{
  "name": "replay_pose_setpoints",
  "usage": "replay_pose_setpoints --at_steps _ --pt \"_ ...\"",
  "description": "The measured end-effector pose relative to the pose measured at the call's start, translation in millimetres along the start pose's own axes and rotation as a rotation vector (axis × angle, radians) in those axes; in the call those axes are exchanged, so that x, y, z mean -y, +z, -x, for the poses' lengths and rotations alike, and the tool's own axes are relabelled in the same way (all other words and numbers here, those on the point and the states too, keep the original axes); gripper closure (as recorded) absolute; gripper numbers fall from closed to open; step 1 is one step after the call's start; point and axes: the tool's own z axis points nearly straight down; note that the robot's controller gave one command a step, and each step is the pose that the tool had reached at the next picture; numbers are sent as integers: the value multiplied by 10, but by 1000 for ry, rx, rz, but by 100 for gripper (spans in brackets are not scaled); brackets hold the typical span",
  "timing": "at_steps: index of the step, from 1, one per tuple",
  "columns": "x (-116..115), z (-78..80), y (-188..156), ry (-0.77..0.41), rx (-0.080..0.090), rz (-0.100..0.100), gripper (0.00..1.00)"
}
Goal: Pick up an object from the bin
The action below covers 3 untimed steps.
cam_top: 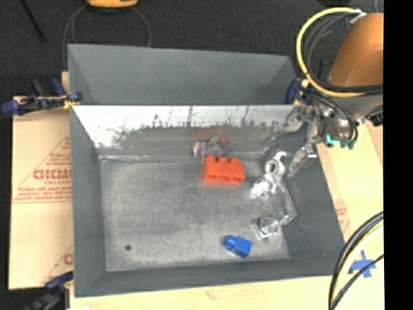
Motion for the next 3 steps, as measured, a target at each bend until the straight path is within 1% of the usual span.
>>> replay_pose_setpoints --at_steps 1,2,3 --pt "-983 208 1546 -17 11 -2 0" --pt "-1156 123 1373 89 6 3 0" --pt "-1030 153 1377 202 9 3 0"
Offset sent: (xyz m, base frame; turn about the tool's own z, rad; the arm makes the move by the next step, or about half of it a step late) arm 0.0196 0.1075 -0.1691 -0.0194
